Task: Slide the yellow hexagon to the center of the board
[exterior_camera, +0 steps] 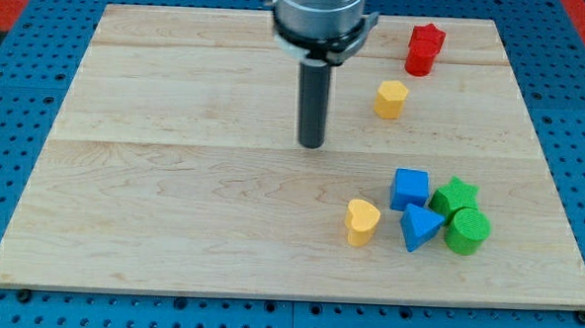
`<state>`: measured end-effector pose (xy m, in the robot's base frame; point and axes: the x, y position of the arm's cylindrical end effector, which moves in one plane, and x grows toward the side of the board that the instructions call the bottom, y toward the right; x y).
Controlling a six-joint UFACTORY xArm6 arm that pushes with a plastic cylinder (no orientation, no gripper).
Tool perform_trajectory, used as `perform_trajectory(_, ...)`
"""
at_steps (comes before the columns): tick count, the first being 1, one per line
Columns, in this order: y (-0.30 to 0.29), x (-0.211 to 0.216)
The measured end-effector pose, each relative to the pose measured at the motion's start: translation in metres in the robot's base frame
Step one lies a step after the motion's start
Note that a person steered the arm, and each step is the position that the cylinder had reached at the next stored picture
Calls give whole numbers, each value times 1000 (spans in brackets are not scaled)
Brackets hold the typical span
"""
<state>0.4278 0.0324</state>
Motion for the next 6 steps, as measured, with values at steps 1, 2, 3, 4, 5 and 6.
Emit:
perform_trajectory(1, 81, 0)
perform_trajectory(2, 140, -18)
perform_trajectory(3, 134, -76)
perform_trajectory(4, 110, -95)
perform_trajectory(5, 107, -81)
perform_trajectory(6, 111, -61)
